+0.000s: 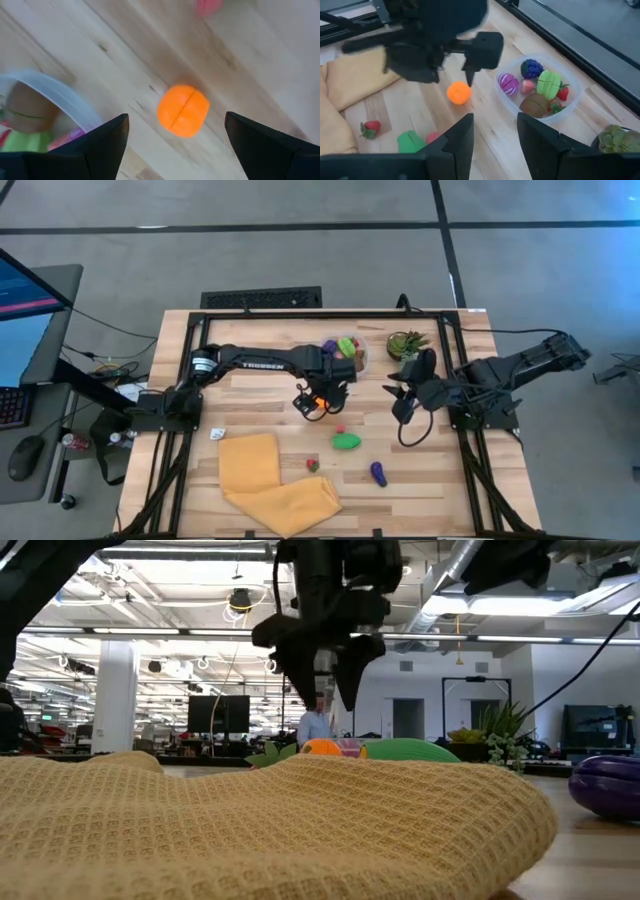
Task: Pick and placing Produce into tupperware
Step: Put the orange in the transparent bin
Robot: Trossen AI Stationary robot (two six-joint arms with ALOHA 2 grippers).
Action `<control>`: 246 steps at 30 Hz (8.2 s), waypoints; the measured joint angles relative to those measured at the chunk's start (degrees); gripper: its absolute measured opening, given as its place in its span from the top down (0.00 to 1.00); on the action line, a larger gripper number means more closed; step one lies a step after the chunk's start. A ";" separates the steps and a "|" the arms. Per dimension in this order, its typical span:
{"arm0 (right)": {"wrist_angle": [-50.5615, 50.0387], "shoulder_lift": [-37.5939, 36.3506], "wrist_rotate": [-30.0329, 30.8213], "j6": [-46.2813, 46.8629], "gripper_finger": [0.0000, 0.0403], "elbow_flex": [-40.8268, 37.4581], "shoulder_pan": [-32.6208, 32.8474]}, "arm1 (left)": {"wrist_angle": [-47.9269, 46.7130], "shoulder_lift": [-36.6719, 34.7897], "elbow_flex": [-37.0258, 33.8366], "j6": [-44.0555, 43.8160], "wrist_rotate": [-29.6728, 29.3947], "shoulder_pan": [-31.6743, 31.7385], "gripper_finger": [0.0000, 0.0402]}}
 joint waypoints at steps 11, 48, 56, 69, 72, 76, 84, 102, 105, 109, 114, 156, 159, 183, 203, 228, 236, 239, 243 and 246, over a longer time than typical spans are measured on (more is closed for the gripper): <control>-0.10 0.00 0.03 0.00 0.57 0.00 2.12 | -0.33 3.00 0.02 4.00 -1.19 0.46 0.20; -0.52 0.00 0.62 -0.02 0.57 0.00 2.12 | 4.10 3.61 -6.82 11.48 -1.79 0.07 0.20; -0.52 0.00 0.59 -0.02 0.57 0.00 2.12 | 6.15 3.61 -8.04 10.58 -2.12 0.09 0.20; -0.49 0.00 0.59 0.00 0.57 0.00 2.07 | 6.00 3.61 -8.04 0.52 -3.68 1.40 0.20; -0.49 0.00 0.59 0.00 0.57 0.00 2.07 | 5.09 3.61 -8.04 -3.56 -3.83 2.07 0.20; -0.49 0.02 0.59 0.00 0.57 0.00 2.07 | 3.54 3.61 -8.04 -7.84 -3.82 2.60 0.20; -0.49 0.04 0.59 0.00 0.57 0.00 2.07 | 3.49 3.61 -8.04 -9.73 -2.07 2.86 0.20; -0.21 0.04 0.59 0.02 0.57 0.00 2.07 | 6.28 3.61 -8.02 0.64 0.67 0.90 0.20; -0.21 0.04 0.59 0.02 0.57 0.00 2.07 | 6.52 3.61 -8.02 0.44 2.02 0.92 0.20; -0.23 0.04 0.59 -0.02 0.57 0.00 2.07 | 7.04 3.61 -8.02 0.13 2.73 0.93 0.20; -0.23 0.04 0.59 0.00 0.57 0.00 2.07 | 7.36 3.61 -8.02 0.16 2.77 0.92 0.20; -0.25 0.04 0.59 0.00 0.57 -0.02 2.05 | 4.57 3.52 -7.98 0.21 0.54 2.86 0.50; -0.25 0.04 0.59 0.00 0.57 -0.02 2.07 | 4.56 3.52 -7.98 -0.31 0.55 2.86 0.51; -0.25 0.04 0.59 0.00 0.57 -0.02 2.06 | -0.52 3.52 -1.52 -10.93 -0.07 3.21 0.51; -0.25 0.07 0.59 0.00 0.57 -0.02 2.05 | -0.92 3.54 14.09 -12.74 -4.00 7.86 0.51; -0.32 0.07 0.64 0.00 0.57 -0.02 2.06 | 12.06 3.59 13.42 -17.96 -0.57 15.25 0.51; -0.32 0.07 1.03 0.01 0.57 -0.02 1.59 | 12.06 3.59 13.42 -18.85 0.13 17.11 0.51; -0.32 0.07 1.06 0.00 0.57 -0.02 1.19 | 12.36 3.59 13.23 -19.41 0.26 17.84 0.51; -0.32 0.07 1.05 0.00 0.57 -0.02 0.81 | 15.46 3.57 9.60 -20.89 2.04 18.41 0.51; -0.32 0.07 1.05 0.00 0.57 -0.02 0.81 | 16.50 3.59 6.94 -21.83 2.29 18.24 0.51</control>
